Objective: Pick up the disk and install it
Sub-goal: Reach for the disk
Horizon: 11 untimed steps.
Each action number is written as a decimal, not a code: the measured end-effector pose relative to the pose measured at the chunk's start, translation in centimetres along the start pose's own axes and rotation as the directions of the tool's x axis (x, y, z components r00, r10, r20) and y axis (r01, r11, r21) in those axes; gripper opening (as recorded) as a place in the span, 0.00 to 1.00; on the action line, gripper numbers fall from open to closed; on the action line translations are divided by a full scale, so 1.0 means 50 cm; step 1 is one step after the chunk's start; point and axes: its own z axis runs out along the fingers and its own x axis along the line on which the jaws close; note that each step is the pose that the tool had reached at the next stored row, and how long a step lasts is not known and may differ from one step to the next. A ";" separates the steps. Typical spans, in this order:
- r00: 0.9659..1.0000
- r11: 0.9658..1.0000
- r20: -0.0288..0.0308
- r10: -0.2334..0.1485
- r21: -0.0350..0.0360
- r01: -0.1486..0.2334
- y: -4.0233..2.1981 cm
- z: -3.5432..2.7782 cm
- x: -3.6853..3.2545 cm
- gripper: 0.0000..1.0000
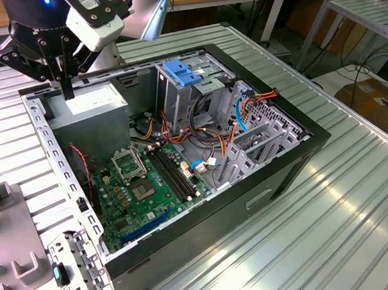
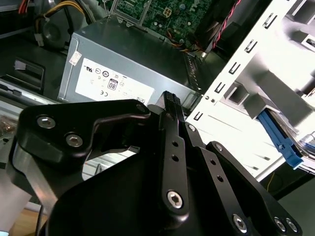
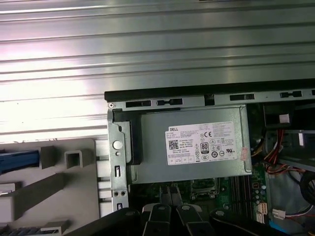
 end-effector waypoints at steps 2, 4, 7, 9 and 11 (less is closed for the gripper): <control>1.000 1.000 -0.001 0.000 0.000 0.000 0.000 0.000 0.003 0.11; 1.000 1.000 -0.002 0.000 0.000 0.000 0.000 0.000 0.005 0.11; 1.000 1.000 -0.003 0.000 0.000 0.000 -0.001 0.000 0.009 0.11; 1.000 1.000 -0.004 0.000 0.000 0.000 -0.001 0.001 0.011 0.11; 1.000 1.000 -0.004 0.000 0.000 0.000 -0.001 0.001 0.014 0.11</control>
